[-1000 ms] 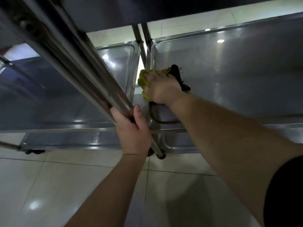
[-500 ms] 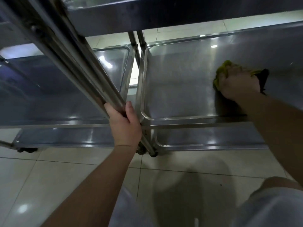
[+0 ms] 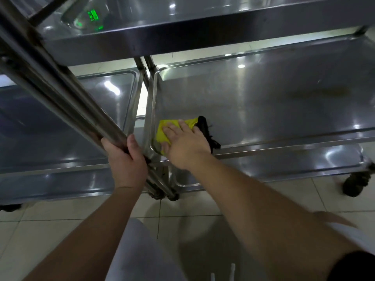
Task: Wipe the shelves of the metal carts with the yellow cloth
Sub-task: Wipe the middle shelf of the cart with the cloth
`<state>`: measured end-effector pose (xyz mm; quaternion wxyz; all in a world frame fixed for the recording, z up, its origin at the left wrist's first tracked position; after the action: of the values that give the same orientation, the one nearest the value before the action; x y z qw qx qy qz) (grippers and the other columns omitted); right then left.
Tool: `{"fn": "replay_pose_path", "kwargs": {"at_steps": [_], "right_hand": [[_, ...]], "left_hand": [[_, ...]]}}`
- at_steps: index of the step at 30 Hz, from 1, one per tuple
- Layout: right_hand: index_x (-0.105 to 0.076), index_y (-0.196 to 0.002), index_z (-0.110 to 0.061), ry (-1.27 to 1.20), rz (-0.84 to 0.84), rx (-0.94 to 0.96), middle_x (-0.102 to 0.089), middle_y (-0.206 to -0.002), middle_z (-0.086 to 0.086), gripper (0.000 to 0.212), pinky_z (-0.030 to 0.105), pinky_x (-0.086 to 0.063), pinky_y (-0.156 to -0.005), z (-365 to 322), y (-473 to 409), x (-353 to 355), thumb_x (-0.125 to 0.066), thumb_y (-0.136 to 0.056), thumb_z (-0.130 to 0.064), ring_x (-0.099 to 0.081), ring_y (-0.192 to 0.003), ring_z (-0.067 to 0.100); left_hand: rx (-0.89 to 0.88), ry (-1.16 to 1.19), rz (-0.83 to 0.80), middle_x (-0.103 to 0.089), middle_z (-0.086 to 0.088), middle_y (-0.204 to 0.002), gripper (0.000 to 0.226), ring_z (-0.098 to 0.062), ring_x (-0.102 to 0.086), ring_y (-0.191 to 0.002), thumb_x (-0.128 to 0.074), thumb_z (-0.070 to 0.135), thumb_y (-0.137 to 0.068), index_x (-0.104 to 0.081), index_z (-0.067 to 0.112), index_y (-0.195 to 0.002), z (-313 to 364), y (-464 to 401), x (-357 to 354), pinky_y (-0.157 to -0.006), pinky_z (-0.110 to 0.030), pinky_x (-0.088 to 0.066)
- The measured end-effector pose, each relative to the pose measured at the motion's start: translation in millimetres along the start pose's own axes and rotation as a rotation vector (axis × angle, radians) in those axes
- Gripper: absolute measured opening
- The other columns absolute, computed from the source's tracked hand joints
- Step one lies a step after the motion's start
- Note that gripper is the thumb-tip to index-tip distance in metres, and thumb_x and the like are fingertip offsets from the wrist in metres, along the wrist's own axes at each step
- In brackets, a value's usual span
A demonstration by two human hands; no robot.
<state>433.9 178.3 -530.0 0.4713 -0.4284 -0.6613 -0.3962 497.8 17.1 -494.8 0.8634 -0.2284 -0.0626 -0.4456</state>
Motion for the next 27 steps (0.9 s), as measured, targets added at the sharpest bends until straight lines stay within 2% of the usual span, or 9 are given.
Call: {"fn": "replay_pose_path", "kwargs": {"at_steps": [4, 7, 11, 13, 15, 17, 19, 22, 27], "right_hand": [[-0.027, -0.162, -0.031, 0.075, 0.116, -0.097, -0.024, -0.170, -0.009, 0.060, 0.048, -0.025, -0.118, 90, 20, 16, -0.030, -0.105, -0.052, -0.018, -0.158, 0.020], [-0.038, -0.157, -0.023, 0.190, 0.189, -0.236, -0.041, -0.162, 0.005, 0.065, 0.054, -0.040, -0.110, 179, 44, 39, -0.021, -0.101, -0.052, -0.039, -0.145, 0.033], [-0.040, -0.154, -0.020, 0.031, 0.218, -0.503, -0.040, -0.159, 0.013, 0.060, 0.063, -0.030, -0.115, 286, 70, 69, -0.032, -0.103, -0.051, -0.036, -0.147, 0.038], [-0.043, -0.145, -0.015, 0.063, 0.200, -0.541, -0.043, -0.154, 0.018, 0.067, 0.066, -0.035, -0.112, 327, 65, 72, -0.021, -0.097, -0.056, -0.038, -0.142, 0.042], [-0.043, -0.140, -0.007, 0.065, 0.107, -0.557, -0.041, -0.152, 0.025, 0.074, 0.069, -0.032, -0.112, 349, 46, 67, -0.013, -0.093, -0.056, -0.037, -0.139, 0.048], [-0.043, -0.146, -0.003, 0.036, 0.085, -0.594, -0.036, -0.155, 0.028, 0.064, 0.069, -0.027, -0.115, 341, 25, 71, -0.025, -0.102, -0.047, -0.034, -0.142, 0.050], [-0.040, -0.151, -0.010, 0.017, 0.079, -0.568, -0.034, -0.160, 0.021, 0.062, 0.065, -0.025, -0.118, 319, -4, 75, -0.030, -0.104, -0.048, -0.032, -0.147, 0.043], [-0.041, -0.150, -0.019, 0.023, 0.063, -0.395, -0.036, -0.160, 0.010, 0.071, 0.061, -0.027, -0.118, 259, -38, 72, -0.022, -0.094, -0.059, -0.033, -0.148, 0.033], [-0.027, -0.162, -0.027, 0.061, 0.082, -0.115, -0.022, -0.171, -0.004, 0.062, 0.052, -0.024, -0.120, 145, -34, 48, -0.029, -0.105, -0.052, -0.022, -0.156, 0.023]], "left_hand": [[-0.001, 0.018, -0.038, -0.066, -0.019, -0.093, 0.041, -0.017, -0.066, -0.076, -0.049, 0.031, -0.107, -0.036, 0.003, -0.134, 2, 2, -1, -0.063, -0.016, -0.051], [-0.013, 0.007, -0.061, -0.066, -0.015, -0.089, 0.039, -0.007, -0.064, -0.070, -0.049, 0.026, -0.108, -0.035, 0.001, -0.134, 4, 2, -1, -0.062, -0.012, -0.049], [-0.032, 0.001, -0.051, -0.065, -0.011, -0.086, 0.030, 0.001, -0.063, -0.067, -0.049, 0.018, -0.108, -0.037, -0.001, -0.128, 7, 4, -2, -0.062, -0.008, -0.047], [-0.046, -0.012, -0.041, -0.065, -0.012, -0.087, 0.024, 0.002, -0.063, -0.067, -0.049, 0.017, -0.108, -0.038, 0.004, -0.125, 9, 6, -3, -0.061, -0.007, -0.046], [-0.057, -0.026, -0.027, -0.067, -0.014, -0.088, 0.019, 0.001, -0.063, -0.067, -0.049, 0.019, -0.108, -0.037, 0.012, -0.120, 8, 5, -3, -0.061, -0.006, -0.044], [-0.063, -0.035, -0.027, -0.067, -0.013, -0.088, 0.018, -0.002, -0.063, -0.069, -0.048, 0.020, -0.108, -0.034, 0.018, -0.119, 6, 5, -4, -0.062, -0.007, -0.045], [-0.067, -0.041, -0.017, -0.066, -0.009, -0.086, 0.019, -0.002, -0.064, -0.070, -0.048, 0.020, -0.108, -0.033, 0.019, -0.119, 6, 5, -5, -0.064, -0.008, -0.046], [-0.061, -0.039, 0.001, -0.066, -0.004, -0.083, 0.019, -0.002, -0.065, -0.070, -0.049, 0.019, -0.108, -0.033, 0.018, -0.118, 5, 3, -7, -0.065, -0.010, -0.048], [-0.015, -0.058, 0.027, -0.067, -0.006, -0.086, 0.020, -0.002, -0.066, -0.071, -0.049, 0.022, -0.107, -0.034, 0.017, -0.119, 6, 3, -3, -0.063, -0.007, -0.046]]}}
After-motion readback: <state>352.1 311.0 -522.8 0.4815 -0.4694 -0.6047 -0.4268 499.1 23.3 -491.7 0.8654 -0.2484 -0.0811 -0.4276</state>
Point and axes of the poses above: each hand's wrist, its own y-axis away from the middle knuckle, its own x-axis out of the back of the hand, z = x × y, the point moved 6 cm from there along -y, towards the middle knuckle
